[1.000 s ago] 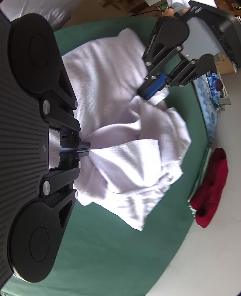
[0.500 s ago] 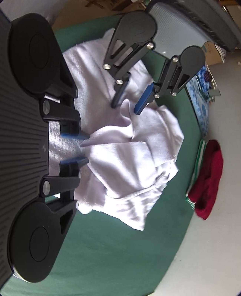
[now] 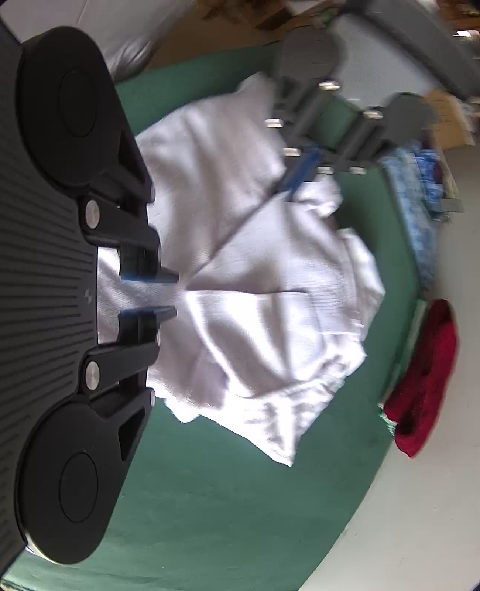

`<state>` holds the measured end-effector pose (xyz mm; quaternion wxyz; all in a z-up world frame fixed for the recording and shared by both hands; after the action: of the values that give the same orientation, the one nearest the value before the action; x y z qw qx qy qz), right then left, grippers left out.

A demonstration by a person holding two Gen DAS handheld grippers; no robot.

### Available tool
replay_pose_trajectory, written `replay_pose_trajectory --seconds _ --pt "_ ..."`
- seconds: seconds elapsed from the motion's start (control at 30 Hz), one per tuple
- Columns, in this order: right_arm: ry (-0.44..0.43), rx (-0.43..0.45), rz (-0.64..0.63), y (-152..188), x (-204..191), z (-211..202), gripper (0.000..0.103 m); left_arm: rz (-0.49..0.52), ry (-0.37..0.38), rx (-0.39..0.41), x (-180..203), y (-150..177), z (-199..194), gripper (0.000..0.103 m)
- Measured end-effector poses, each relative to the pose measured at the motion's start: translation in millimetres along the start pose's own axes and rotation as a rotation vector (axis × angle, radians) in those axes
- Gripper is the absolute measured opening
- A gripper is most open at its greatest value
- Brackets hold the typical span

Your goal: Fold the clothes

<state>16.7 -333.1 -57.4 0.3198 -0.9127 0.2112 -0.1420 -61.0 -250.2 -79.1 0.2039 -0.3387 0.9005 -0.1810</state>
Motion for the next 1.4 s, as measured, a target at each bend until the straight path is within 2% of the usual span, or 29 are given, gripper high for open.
replay_pose_trajectory --seconds 0.07,0.1,0.13,0.27,0.3,0.33,0.4,0.5,0.57,0.6,0.63,0.7,0.77,0.83,0.93,1.03,1.1,1.13,1.2,1.27,1.33,1.4 --pt "0.005 0.07 0.043 -12 8 -12 0.013 -0.008 0.029 0.014 0 -1 -9 0.038" --pt "0.022 0.079 0.066 -15 13 -6 0.013 -0.012 0.043 0.021 0 -2 -14 0.044" --pt "0.041 0.086 0.089 -19 19 0 0.013 -0.017 0.049 0.027 -2 -4 -16 0.045" --pt "0.074 0.052 0.156 -18 35 34 0.013 -0.134 0.113 0.062 -15 -23 -14 0.043" --pt "0.073 0.045 0.15 -18 34 33 0.012 -0.158 0.123 0.053 -16 -23 -7 0.038" --pt "0.071 0.039 0.142 -17 34 32 0.012 -0.181 0.132 0.041 -16 -24 0 0.025" --pt "0.067 0.027 0.126 -16 33 29 0.012 -0.211 0.146 0.019 -15 -22 15 0.019" --pt "0.088 0.064 0.157 -24 40 33 0.015 -0.216 0.146 0.025 -10 -17 22 0.02" --pt "0.102 0.089 0.177 -29 45 36 0.025 -0.225 0.149 0.026 -11 -15 20 0.024" --pt "0.11 0.102 0.188 -32 47 37 0.034 -0.239 0.149 0.022 -13 -14 18 0.027" --pt "0.107 0.093 0.199 -28 49 42 0.035 -0.253 0.148 0.018 -16 -12 17 0.032" --pt "0.108 0.093 0.211 -23 53 44 0.031 -0.325 0.122 0.031 -27 -3 5 0.033" --pt "0.092 0.106 0.235 -19 54 22 0.029 -0.417 0.1 0.047 -40 9 -10 0.034" --pt "0.059 0.139 0.257 -13 52 -7 0.031 -0.548 0.098 0.052 -49 32 -26 0.05" --pt "0.034 0.071 0.21 17 31 -41 0.042 -0.681 0.104 0.017 -34 71 -44 0.054" --pt "-0.042 -0.001 0.186 47 -6 -62 0.041 -0.77 0.125 -0.022 -14 100 -58 0.058" --pt "-0.061 -0.035 0.132 59 -29 -67 0.041 -0.746 0.119 -0.041 4 103 -59 0.065" --pt "-0.075 -0.044 0.109 62 -39 -66 0.041 -0.696 0.084 -0.044 11 101 -58 0.067" --pt "-0.092 -0.044 0.06 64 -53 -62 0.041 -0.587 -0.008 -0.036 19 96 -53 0.067" --pt "-0.082 -0.042 -0.001 64 -59 -57 0.042 -0.52 -0.054 -0.028 20 88 -49 0.067" --pt "-0.071 -0.039 -0.063 63 -65 -53 0.051 -0.454 -0.092 -0.015 19 81 -48 0.068" --pt "-0.065 -0.039 -0.121 63 -70 -49 0.051 -0.387 -0.128 -0.01 20 75 -45 0.071"
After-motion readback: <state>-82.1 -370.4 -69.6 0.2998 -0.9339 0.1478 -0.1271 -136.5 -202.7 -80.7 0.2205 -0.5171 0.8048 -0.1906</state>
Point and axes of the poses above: each gripper's, at about its wrist camera, not at the fingertips, and z roughly the way its jaws point, x to its right, y to its underside, the point moved 9 cm from there along z, roughly the way its jaws point, and after that the axes turned 12 degrees about -z, right-handed, at the moved point
